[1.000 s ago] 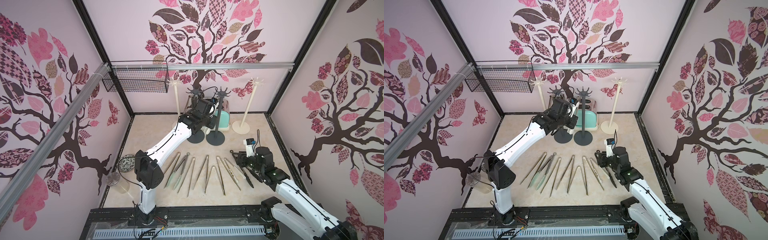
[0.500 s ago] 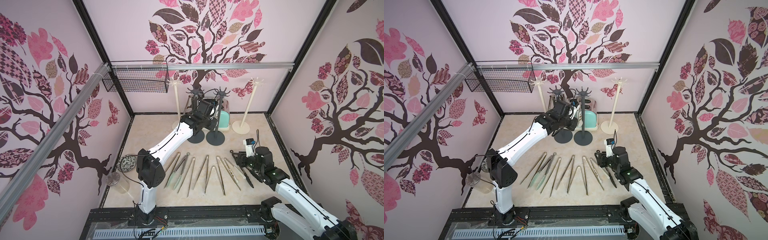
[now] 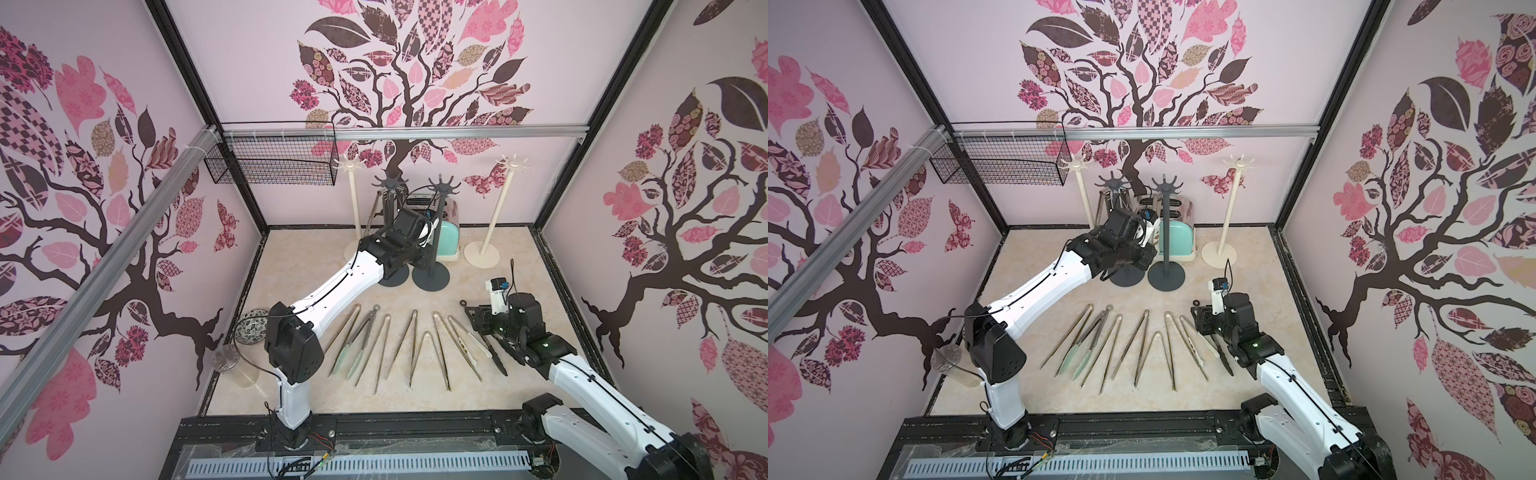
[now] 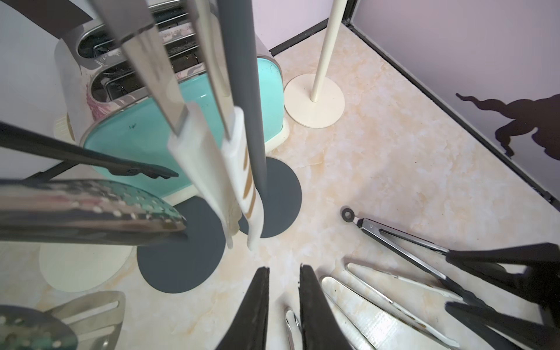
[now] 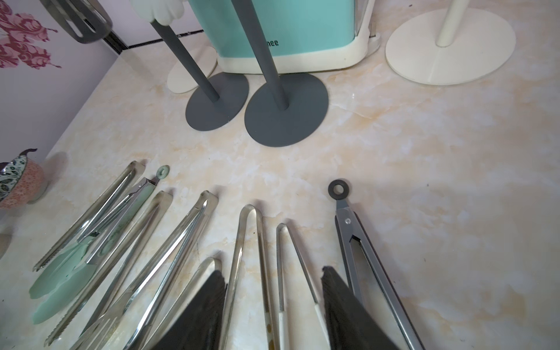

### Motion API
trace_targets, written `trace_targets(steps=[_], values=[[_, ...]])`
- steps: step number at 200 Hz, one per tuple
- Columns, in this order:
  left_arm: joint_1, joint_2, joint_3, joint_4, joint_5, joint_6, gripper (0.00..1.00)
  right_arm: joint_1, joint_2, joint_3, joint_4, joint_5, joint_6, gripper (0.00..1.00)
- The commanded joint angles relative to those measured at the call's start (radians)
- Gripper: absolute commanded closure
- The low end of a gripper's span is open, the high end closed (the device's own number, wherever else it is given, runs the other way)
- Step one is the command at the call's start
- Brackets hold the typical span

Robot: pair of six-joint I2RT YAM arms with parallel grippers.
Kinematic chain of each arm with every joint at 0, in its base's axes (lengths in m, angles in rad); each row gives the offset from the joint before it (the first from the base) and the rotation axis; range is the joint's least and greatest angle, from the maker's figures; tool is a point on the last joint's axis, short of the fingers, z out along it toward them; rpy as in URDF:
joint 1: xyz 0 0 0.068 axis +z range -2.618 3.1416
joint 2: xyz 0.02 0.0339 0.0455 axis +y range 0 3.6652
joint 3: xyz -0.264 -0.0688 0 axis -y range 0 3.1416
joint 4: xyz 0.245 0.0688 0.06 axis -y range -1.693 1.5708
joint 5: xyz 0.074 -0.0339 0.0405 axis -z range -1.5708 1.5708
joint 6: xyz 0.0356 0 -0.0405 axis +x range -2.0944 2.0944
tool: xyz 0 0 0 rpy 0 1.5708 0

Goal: Hang food tongs on kitchen utensil racks
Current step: Hang the food tongs on the rack, then pick up the food tongs from the center of the board.

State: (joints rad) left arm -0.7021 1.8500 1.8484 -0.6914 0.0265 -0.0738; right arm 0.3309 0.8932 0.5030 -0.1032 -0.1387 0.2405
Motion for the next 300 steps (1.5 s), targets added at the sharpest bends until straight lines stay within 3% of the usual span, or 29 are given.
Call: trace_targets(steps=[1, 83, 144, 300], values=[[-0.004, -0.108, -0.074, 0.073, 0.062, -0.049, 0.78, 0.002, 0.027, 0.063, -0.063, 0.057, 0.009, 0.46], [-0.004, -0.410, -0.404, 0.158, 0.119, -0.189, 0.76, 0.002, 0.194, 0.197, -0.368, 0.167, 0.055, 0.50], [-0.004, -0.560, -0.652, 0.303, 0.188, -0.308, 0.76, 0.003, 0.336, 0.205, -0.411, 0.160, 0.133, 0.53], [-0.002, -0.634, -0.753, 0.304, 0.164, -0.302, 0.76, 0.003, 0.600, 0.241, -0.359, 0.222, 0.160, 0.59]])
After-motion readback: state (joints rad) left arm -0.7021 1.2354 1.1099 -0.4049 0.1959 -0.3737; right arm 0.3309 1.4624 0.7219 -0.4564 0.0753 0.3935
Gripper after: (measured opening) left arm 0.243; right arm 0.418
